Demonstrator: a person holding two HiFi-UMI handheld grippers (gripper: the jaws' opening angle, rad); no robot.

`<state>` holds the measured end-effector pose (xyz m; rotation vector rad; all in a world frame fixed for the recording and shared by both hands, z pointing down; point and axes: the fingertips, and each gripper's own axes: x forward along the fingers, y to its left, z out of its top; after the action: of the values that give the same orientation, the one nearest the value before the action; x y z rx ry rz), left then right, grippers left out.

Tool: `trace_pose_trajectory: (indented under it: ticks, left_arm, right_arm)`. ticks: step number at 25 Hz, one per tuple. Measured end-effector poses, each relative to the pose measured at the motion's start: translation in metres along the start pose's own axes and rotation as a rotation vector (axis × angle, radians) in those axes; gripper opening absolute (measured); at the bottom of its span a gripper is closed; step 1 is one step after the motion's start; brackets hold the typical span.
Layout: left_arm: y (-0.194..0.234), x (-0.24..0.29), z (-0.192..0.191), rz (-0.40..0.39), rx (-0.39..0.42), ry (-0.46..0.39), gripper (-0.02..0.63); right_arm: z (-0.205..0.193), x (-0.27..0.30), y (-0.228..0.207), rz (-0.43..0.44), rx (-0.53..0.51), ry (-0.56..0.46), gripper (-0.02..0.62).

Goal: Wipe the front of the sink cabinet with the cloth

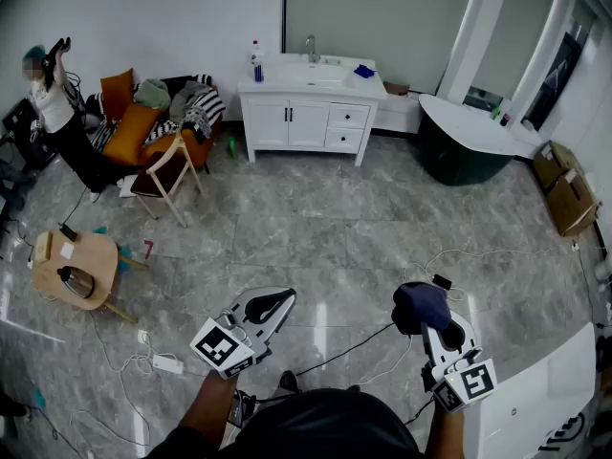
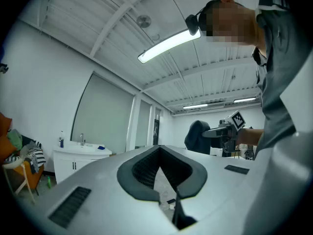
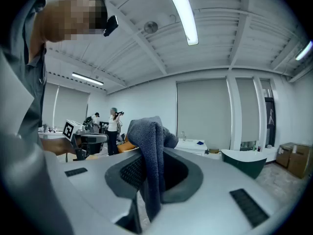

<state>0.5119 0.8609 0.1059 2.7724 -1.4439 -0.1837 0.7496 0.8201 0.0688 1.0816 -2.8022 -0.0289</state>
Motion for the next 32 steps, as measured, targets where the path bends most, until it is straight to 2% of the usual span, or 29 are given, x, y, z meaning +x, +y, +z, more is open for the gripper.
trace_pose_trajectory:
  ticks: [17,23,26,32]
  left_arm:
    - [0.014,-0.002,-0.005,-0.027,-0.029,-0.020,0.003]
    - [0.026,-0.011,-0.008,-0.035,-0.045,-0.033,0.003]
    - [0.032,-0.016,-0.008,-0.039,-0.050,-0.044,0.003]
    - [0.045,-0.023,-0.014,-0.029,-0.057,-0.045,0.003]
  right_arm:
    - [-0.004,0.011,0.009,-0.017,0.017,0.042,0.057]
    - [0.008,0.021,0.014,-0.033,0.058,0.014,0.057]
    - [0.024,0.028,0.023,-0.018,0.100,-0.037,0.057]
    - [0.030,0.037,0.027,-0.007,0.086,-0.031,0.057]
